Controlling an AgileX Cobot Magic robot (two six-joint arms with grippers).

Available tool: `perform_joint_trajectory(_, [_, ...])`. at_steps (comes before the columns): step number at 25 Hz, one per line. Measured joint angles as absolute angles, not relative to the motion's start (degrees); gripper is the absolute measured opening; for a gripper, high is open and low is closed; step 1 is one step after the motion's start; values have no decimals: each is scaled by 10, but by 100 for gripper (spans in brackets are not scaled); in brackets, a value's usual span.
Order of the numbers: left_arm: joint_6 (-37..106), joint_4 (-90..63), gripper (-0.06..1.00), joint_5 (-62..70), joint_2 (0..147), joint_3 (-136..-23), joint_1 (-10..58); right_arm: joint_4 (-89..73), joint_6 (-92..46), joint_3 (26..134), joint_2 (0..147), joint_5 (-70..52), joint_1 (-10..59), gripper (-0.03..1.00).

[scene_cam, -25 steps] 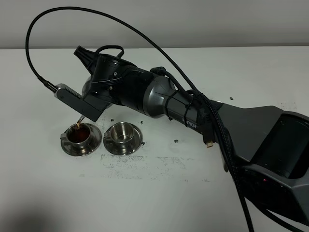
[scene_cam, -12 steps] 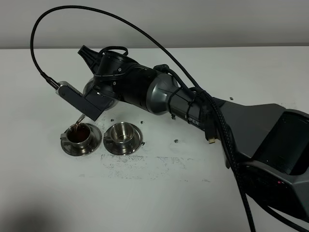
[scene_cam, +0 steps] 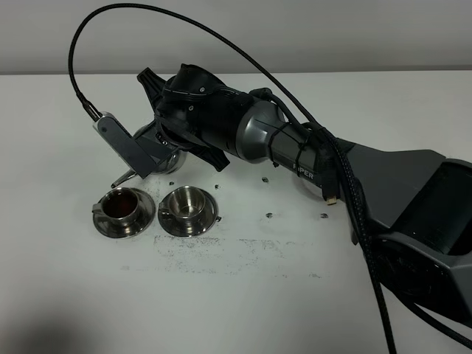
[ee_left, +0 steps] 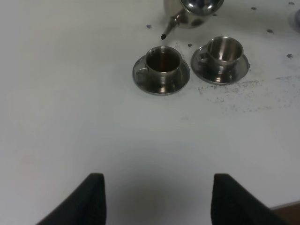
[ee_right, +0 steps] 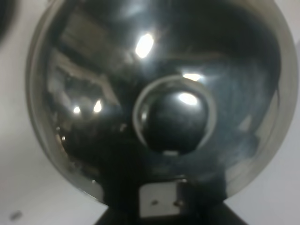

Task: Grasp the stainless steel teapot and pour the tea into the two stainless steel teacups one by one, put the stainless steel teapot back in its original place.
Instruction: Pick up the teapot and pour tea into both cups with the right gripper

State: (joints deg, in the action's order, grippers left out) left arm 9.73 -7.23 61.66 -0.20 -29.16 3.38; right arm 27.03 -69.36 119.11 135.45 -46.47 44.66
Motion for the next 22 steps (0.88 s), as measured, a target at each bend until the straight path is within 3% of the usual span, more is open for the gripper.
perform_joint_trajectory(15, [97,-72,48,617,-2,-292,34,103,-700,1191,1289,-526,441,17])
perform_joint_trajectory(22, [97,-72,48,617,-2,-292,34,34,-594,1119,1226,-564,456,17])
